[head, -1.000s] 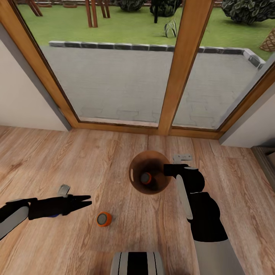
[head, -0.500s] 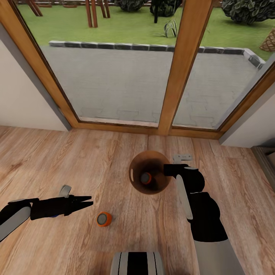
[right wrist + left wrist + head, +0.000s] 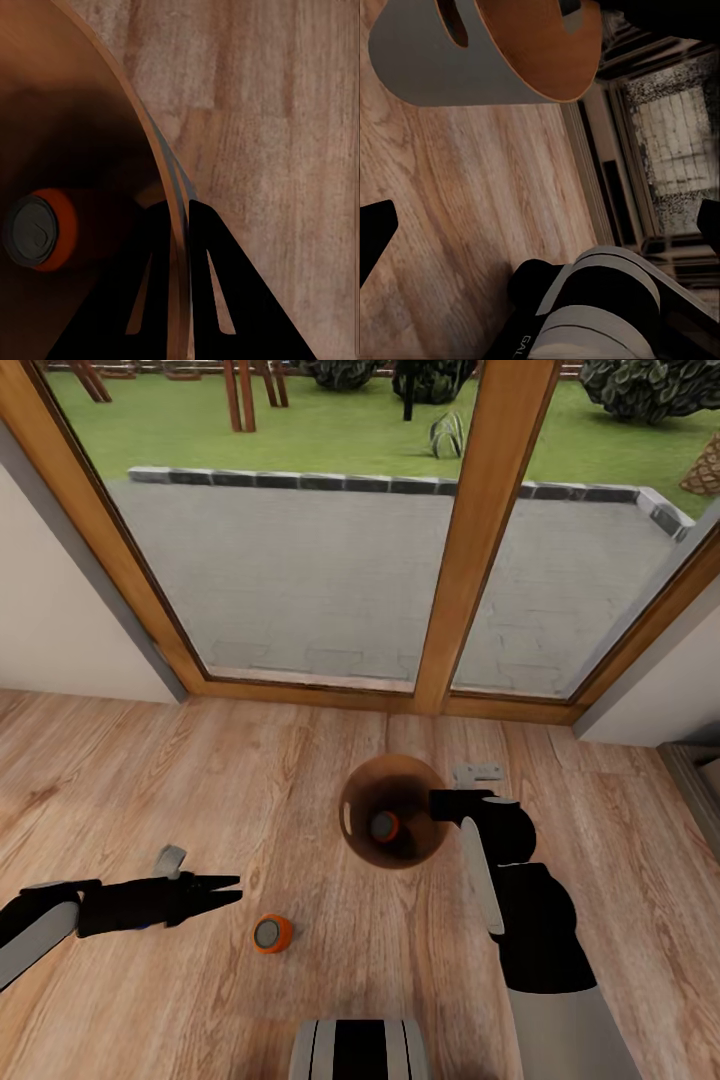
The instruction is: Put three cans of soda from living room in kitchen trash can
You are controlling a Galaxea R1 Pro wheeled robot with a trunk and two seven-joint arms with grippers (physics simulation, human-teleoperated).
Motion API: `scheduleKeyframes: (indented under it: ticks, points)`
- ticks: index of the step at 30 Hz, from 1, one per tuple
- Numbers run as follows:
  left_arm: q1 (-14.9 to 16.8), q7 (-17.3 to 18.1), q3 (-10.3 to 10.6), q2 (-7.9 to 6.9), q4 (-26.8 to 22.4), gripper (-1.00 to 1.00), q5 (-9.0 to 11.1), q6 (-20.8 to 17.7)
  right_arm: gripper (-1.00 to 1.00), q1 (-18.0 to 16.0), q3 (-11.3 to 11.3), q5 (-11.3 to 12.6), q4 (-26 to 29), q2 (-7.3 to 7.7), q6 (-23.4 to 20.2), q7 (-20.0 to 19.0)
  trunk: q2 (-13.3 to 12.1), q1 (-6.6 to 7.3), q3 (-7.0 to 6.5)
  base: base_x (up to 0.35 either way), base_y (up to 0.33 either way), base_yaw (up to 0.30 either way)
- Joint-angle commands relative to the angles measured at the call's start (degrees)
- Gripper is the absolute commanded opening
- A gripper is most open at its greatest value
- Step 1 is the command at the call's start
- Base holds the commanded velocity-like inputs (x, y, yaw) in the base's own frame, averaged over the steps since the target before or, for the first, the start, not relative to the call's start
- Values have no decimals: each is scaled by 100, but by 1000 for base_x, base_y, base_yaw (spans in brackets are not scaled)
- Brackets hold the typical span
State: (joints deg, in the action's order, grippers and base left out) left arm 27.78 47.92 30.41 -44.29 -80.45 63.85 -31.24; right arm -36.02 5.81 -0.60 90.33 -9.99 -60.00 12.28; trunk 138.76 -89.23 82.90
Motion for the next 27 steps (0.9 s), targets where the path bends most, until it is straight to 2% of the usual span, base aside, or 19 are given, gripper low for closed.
scheduleKeyframes:
  ticks: [1, 5, 10, 13, 14, 18, 27]
  points:
    - [-1, 33, 0, -22, -33, 100, 10, -33, -100, -2, -1, 13, 2, -1, 0, -24, 0, 1, 0, 0, 0, 0]
    - [-1, 161, -6, 0, -163, 100, 38, -42, -100, -2, -3, -115, 2, 6, 0, -24, 0, 1, 0, 0, 0, 0]
    - [-1, 320, -9, 16, -4, 100, 199, -41, -100, -2, -51, -164, 2, 37, 0, -31, 0, 1, 0, 0, 0, 0]
    - [-1, 416, -10, 17, 53, 100, 221, -41, -100, -2, -54, -224, 2, 41, 0, -32, 0, 1, 0, 0, 0, 0]
    - [-27, 448, -44, -17, 70, 100, 253, -74, -100, 1, -20, -302, -6, 41, 0, -24, 1, 0, 0, 0, 0, 0]
    - [-27, 576, -69, -127, 96, 100, 233, -126, -100, 1, -23, -337, -6, 51, 0, -24, 1, 0, 0, 0, 0, 0]
    - [-27, 727, -70, -99, 256, 100, 312, -148, -100, -2, -45, -314, -2, 89, 0, -33, 1, 0, 0, 0, 0, 0]
